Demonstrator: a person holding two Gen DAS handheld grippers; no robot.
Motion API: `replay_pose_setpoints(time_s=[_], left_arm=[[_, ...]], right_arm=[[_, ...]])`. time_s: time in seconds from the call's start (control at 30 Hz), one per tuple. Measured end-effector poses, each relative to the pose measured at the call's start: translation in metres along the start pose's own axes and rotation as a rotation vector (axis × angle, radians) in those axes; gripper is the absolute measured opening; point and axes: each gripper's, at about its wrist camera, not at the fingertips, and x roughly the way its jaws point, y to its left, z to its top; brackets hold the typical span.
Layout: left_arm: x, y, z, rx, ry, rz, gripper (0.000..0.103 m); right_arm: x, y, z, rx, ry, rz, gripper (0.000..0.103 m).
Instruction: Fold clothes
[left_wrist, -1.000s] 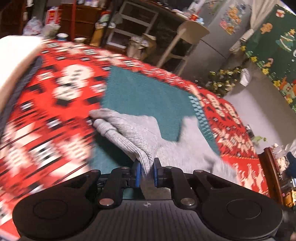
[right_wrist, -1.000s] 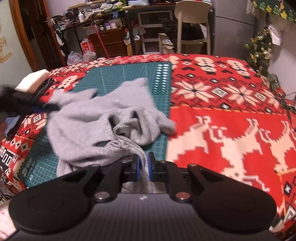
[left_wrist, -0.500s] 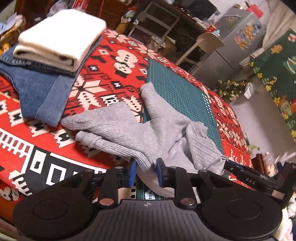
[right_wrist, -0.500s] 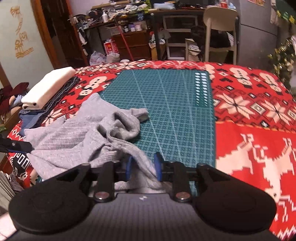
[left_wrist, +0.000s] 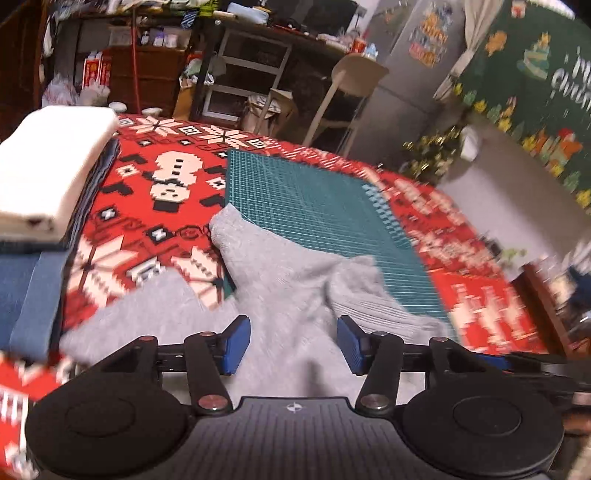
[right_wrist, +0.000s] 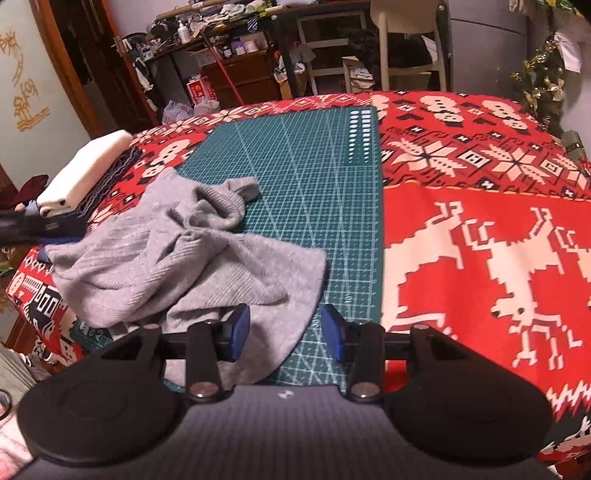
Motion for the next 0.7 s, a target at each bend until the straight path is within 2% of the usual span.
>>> replay_pose_setpoints(time_s=[0.1,0.17,0.23,0.33,0.4,0.47,0.6,0.7], left_arm=[[0.030,0.000,0.004,0.037,0.037,0.079,0.048],[0.045,0.003,0.003,0.029,0.070,0.086,0.048],[0.049,0.003,0.001,0.041,0.057,0.091,0.046],[0.050,0.001,0.000,0.073,0.062,0.106,0.008],[0.049,0.006,0.001,0.045,0.053,0.107,0.006],[0.045,0.014,0.003,-0.001,0.035,0.116,0.006],[0.024,0.041,0.007,-0.154,-0.015,0.119,0.005],[0.009,0.060,0.004,-0.210,-0.043,0.154,0.005]], right_arm=[[0.002,0.007,-0.002,-0.026,0.010,-0.017,0.049],[0.003,0.013,-0.004,-0.044,0.015,-0.017,0.049],[0.004,0.018,-0.005,-0.066,0.022,-0.013,0.049],[0.009,0.027,-0.009,-0.113,0.030,-0.034,0.043],[0.009,0.031,-0.010,-0.151,0.026,-0.076,0.010],[0.009,0.028,-0.008,-0.134,0.023,-0.072,0.008],[0.006,0.018,-0.007,-0.098,0.011,-0.077,0.007],[0.005,0.011,-0.007,-0.071,0.012,-0.063,0.007]])
